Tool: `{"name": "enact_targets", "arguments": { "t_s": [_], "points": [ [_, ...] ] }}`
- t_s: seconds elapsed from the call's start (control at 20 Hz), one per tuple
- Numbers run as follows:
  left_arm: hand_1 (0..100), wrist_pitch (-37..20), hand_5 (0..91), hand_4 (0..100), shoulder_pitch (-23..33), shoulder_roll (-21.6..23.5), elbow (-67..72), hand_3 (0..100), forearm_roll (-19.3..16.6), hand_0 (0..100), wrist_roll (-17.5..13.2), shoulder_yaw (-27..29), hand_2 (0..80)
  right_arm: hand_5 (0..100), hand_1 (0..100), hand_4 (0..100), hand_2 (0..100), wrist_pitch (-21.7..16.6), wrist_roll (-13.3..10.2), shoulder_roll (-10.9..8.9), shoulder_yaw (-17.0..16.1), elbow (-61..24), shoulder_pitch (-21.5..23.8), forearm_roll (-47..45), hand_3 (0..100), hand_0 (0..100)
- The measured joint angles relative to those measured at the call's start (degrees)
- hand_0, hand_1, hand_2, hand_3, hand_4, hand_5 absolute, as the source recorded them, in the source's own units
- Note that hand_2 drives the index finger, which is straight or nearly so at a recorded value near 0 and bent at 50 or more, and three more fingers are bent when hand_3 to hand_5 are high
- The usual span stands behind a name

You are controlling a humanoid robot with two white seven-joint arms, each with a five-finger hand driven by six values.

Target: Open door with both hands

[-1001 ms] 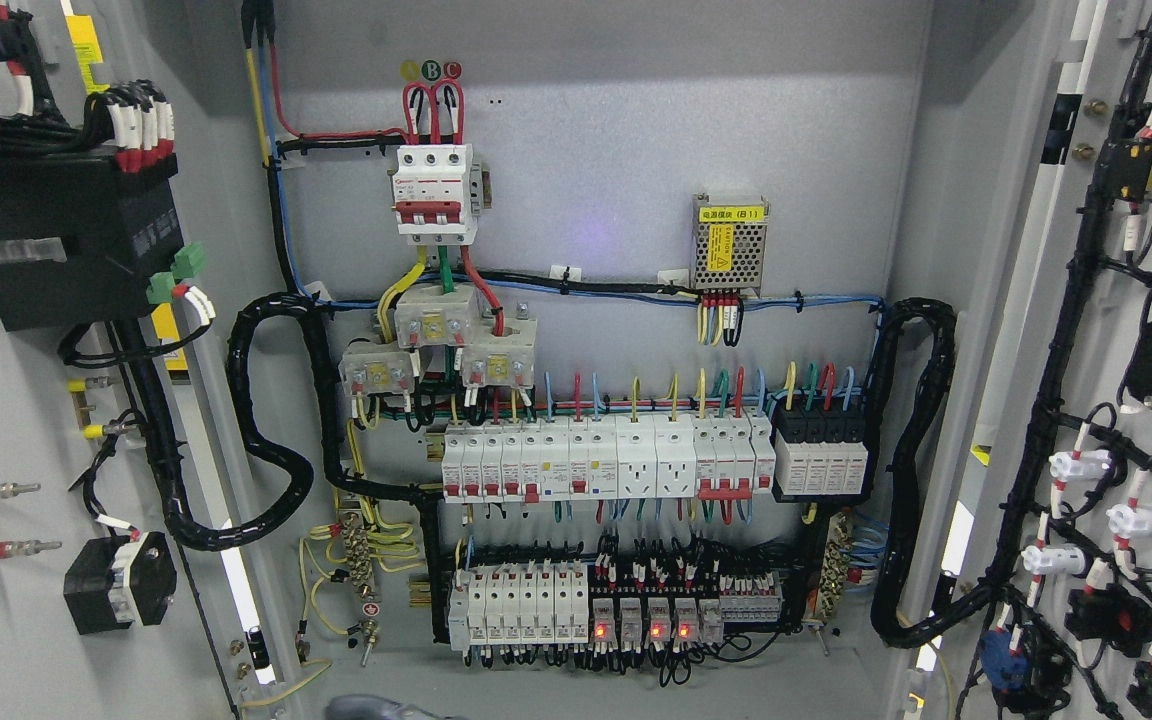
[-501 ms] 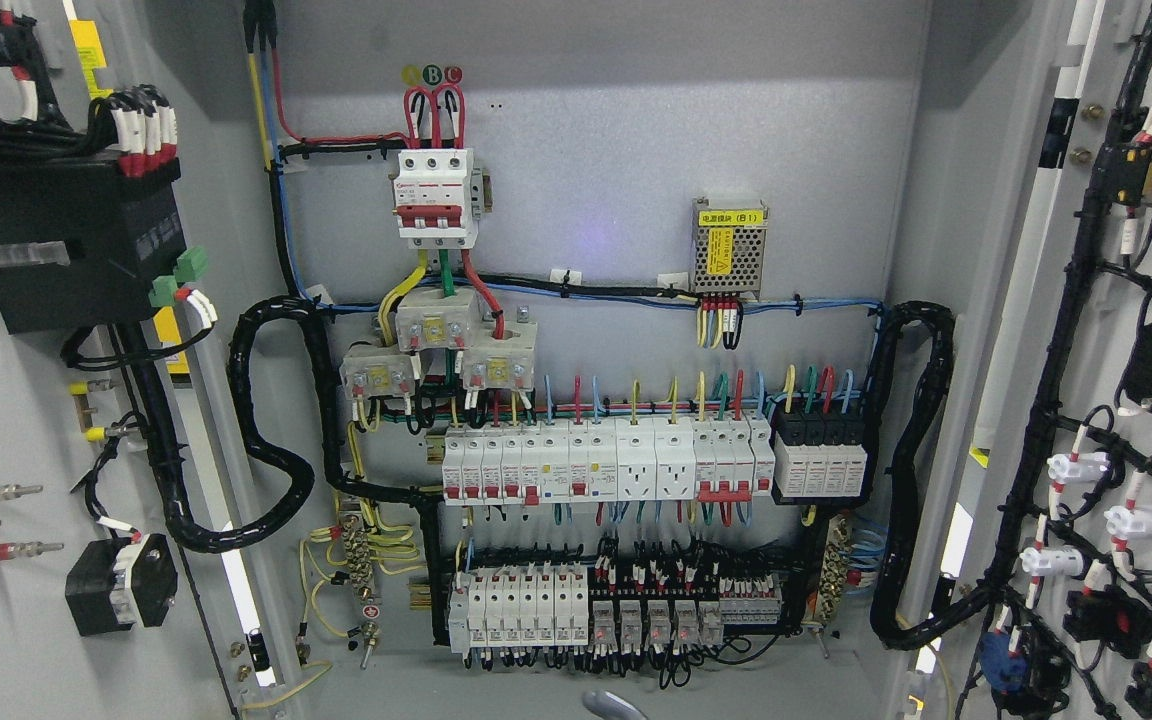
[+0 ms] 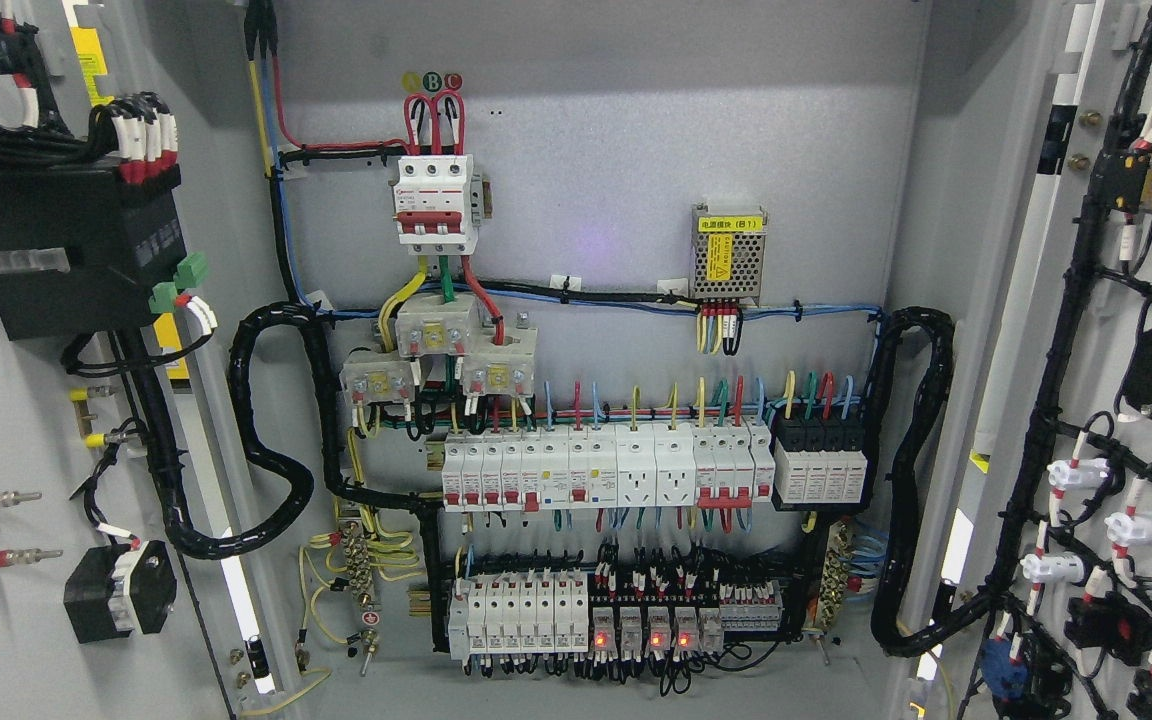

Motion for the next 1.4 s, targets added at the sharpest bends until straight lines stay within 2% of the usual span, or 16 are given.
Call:
{"name": "enact_targets", "arguments": {
  "t_s": [0.1, 0.3, 0.45, 0.75, 1.1, 1.4],
  "points": [
    [0, -1.37, 0.0, 0, 0.41, 0.28, -3.61, 0, -0.03, 0, -3.56, -0.77, 0.0, 0, 12, 0, 0, -0.86, 0.13, -0.53, -2.27, -0.40, 0.91, -0.20, 0, 20],
    [0, -2.37, 0.0, 0, 0.90, 0.69, -9.89, 0, -0.07, 0, -15.58, -1.92, 0.0, 0, 12, 0, 0, -2.16, 0.34, -1.40, -6.16, -1.08, 2.21, -1.51, 0, 20],
    [0, -2.60, 0.0, 0, 1.30, 1.01, -14.66, 0, -0.12, 0, -19.72, -2.22, 0.0, 0, 12, 0, 0, -2.73, 0.37, -2.04, -8.36, -1.43, 2.69, -3.04, 0, 20],
    [0, -4.71, 0.0, 0, 2.36, 1.66, -23.70, 0, -0.15, 0, -21.45, -0.79, 0.0, 0, 12, 0, 0, -5.84, 0.38, -3.75, -11.83, -1.89, 3.05, -4.48, 0, 20],
    [0, -8.85, 0.0, 0, 2.74, 2.06, -31.44, 0, 0.21, 0, -21.61, 2.84, 0.0, 0, 12, 0, 0, -6.20, 0.38, -5.91, -14.51, -2.21, 2.48, -5.85, 0, 20],
    [0, -9.22, 0.0, 0, 2.84, 2.28, -35.87, 0, 3.97, 0, -21.73, 7.71, 0.0, 0, 12, 0, 0, -6.20, 0.64, -7.23, -15.73, -2.34, 2.08, -8.39, 0, 20]
  ]
}}
